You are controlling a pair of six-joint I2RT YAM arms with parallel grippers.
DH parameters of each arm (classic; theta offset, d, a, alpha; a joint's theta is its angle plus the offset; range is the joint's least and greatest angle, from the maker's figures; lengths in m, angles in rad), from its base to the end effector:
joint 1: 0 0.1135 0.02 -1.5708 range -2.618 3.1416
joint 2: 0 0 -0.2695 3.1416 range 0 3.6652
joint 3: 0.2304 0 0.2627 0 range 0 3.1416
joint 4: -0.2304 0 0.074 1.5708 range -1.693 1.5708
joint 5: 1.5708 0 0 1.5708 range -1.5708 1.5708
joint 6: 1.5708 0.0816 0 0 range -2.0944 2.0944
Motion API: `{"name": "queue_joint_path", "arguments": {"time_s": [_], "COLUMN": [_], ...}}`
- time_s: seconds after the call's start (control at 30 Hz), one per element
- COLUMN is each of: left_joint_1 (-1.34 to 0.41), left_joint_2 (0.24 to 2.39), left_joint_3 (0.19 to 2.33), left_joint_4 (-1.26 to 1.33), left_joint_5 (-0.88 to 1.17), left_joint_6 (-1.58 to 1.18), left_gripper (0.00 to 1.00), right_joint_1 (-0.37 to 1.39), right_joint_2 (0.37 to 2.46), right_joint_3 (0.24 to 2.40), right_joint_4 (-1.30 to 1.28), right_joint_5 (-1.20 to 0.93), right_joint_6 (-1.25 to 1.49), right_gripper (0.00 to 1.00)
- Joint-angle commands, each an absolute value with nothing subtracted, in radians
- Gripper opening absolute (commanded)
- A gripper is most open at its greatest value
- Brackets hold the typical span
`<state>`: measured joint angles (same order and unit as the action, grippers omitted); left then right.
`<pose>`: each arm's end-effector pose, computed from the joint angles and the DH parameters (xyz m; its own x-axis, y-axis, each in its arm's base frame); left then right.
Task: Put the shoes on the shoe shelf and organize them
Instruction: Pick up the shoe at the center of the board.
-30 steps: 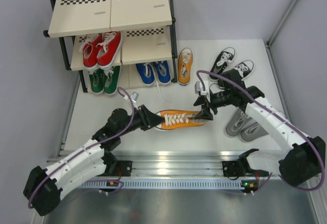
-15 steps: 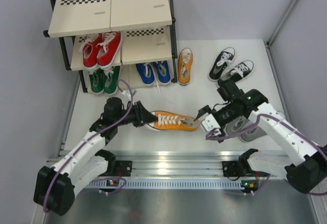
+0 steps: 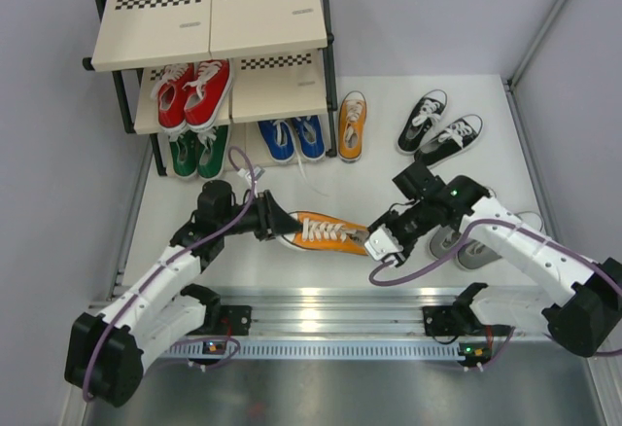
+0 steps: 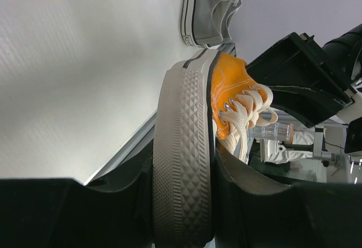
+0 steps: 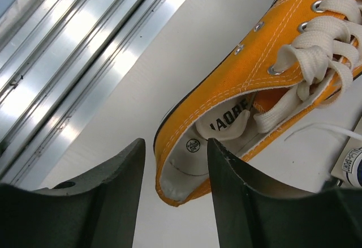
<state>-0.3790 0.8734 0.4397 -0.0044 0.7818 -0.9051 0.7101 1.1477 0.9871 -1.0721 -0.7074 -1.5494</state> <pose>0.1865 -0.1362 0.2111 -0.9161 -0.2359 -0.3242 0.2183 0.3848 -0.8968 0.1296 0.1814 0.2492 0.6435 -0.4489 -0.6200 -0.7293 -0.6055 -0.3185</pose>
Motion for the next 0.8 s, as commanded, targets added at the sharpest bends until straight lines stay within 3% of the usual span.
{"name": "queue_joint_path", "arguments": {"time_s": [0.0, 0.3, 0.4, 0.43, 0.53, 0.57, 0.6, 0.67, 0.7, 0.77], "left_joint_1": [-0.373, -0.373, -0.371, -0.371, -0.367, -0.365, -0.362, -0.360, -0.360, -0.360], "left_joint_2": [0.854, 0.870, 0.874, 0.874, 0.868, 0.853, 0.841, 0.801, 0.784, 0.720], "left_joint_3": [0.482, 0.480, 0.480, 0.482, 0.486, 0.492, 0.502, 0.564, 0.589, 0.661], "left_joint_4": [0.121, 0.153, 0.156, 0.158, 0.146, 0.132, 0.059, -0.053, -0.119, -0.279], "left_joint_5": [0.868, 0.874, 0.868, 0.868, 0.839, 0.810, 0.783, 0.720, 0.634, 0.531], "left_joint_6": [-0.942, -0.957, -0.959, -0.959, -0.945, -0.930, -0.905, -0.775, -0.725, -0.590], "left_gripper": [0.00, 0.00, 0.00, 0.00, 0.01, 0.05, 0.22, 0.40, 0.58, 0.71], "right_joint_1": [0.744, 0.819, 0.838, 0.847, 0.856, 0.856, 0.856, 0.856, 0.854, 0.844], "right_joint_2": [1.155, 1.143, 1.143, 1.143, 1.143, 1.137, 1.135, 1.134, 1.138, 1.144], "right_joint_3": [0.974, 0.930, 0.927, 0.930, 0.963, 0.994, 1.014, 1.087, 1.113, 1.187], "right_joint_4": [-0.989, -0.960, -0.971, -0.977, -1.005, -1.005, -1.006, -1.011, -1.018, -1.043], "right_joint_5": [-0.632, -0.523, -0.514, -0.514, -0.535, -0.543, -0.560, -0.568, -0.578, -0.594], "right_joint_6": [-1.513, -1.509, -1.519, -1.514, -1.462, -1.428, -1.390, -1.257, -1.217, -1.140], "right_gripper": [0.48, 0.28, 0.14, 0.03, 0.00, 0.00, 0.00, 0.00, 0.00, 0.00]}}
